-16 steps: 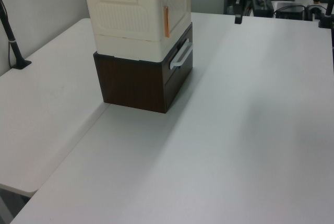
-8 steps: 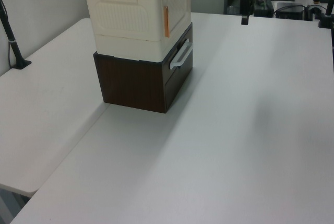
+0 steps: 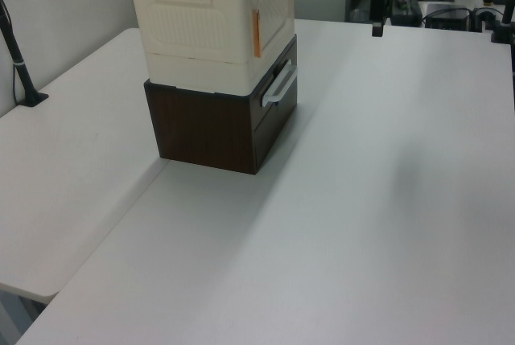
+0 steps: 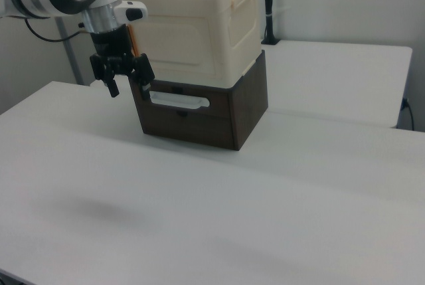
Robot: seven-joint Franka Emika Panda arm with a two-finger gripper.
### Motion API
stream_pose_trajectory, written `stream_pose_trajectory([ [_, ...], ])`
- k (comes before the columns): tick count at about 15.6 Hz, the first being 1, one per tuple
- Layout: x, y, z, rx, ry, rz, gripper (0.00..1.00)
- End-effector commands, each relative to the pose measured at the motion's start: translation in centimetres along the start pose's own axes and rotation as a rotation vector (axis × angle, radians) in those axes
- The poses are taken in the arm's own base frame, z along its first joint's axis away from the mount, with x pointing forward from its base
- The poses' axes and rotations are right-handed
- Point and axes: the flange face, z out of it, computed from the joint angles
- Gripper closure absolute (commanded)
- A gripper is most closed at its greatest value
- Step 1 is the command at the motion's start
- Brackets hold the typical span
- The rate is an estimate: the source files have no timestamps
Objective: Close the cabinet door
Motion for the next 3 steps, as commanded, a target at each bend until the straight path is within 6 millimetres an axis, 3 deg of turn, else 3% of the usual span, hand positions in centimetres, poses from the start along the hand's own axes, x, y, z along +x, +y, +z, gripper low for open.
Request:
stream_pose_trajectory([
  [1,-0.77,-0.08,-0.11,-0.005,-0.009,0.018,0.0],
  [3,-0.78,-0.26,-0.05,-0.005,-0.01,0.015,0.0],
])
